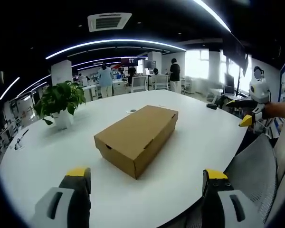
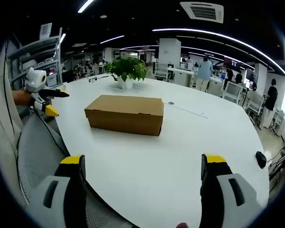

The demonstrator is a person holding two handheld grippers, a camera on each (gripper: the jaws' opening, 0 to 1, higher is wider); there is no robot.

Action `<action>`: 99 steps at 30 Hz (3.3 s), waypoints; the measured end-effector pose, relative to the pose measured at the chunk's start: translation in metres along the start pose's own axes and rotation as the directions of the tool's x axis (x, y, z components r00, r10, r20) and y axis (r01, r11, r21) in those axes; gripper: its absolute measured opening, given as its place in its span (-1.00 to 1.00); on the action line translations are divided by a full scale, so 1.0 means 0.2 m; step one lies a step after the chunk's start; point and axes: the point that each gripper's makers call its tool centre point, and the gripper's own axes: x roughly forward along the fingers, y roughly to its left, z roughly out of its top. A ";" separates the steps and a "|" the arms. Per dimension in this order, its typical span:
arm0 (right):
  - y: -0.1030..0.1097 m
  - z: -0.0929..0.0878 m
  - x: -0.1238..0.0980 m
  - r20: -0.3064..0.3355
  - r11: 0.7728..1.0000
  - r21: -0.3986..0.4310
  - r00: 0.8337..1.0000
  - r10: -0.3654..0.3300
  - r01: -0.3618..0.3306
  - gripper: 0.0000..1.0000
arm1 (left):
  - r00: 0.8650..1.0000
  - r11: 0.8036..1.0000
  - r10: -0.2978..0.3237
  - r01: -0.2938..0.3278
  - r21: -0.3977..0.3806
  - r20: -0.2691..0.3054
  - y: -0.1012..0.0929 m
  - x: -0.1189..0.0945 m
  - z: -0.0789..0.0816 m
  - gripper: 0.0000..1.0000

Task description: Operate the shoe box by opening the lid, removing the specified soft item, and placing it in the target area until the item is outside and the box remains undamaged.

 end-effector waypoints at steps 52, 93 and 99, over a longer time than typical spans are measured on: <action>-0.17 0.04 0.09 -0.036 0.995 -0.055 0.996 0.081 -0.083 0.93 | 0.995 0.996 0.090 -0.091 -0.025 -0.041 0.06 0.07 -0.03 0.97; -0.43 0.20 0.53 -0.005 0.964 -0.096 0.969 0.247 -0.247 0.85 | 0.973 0.968 0.221 -0.227 -0.107 -0.068 0.16 0.29 -0.02 0.87; -0.40 0.21 0.62 -0.026 0.945 -0.141 0.956 0.293 -0.294 0.80 | 0.972 0.966 0.222 -0.230 -0.116 -0.077 0.16 0.32 -0.03 0.79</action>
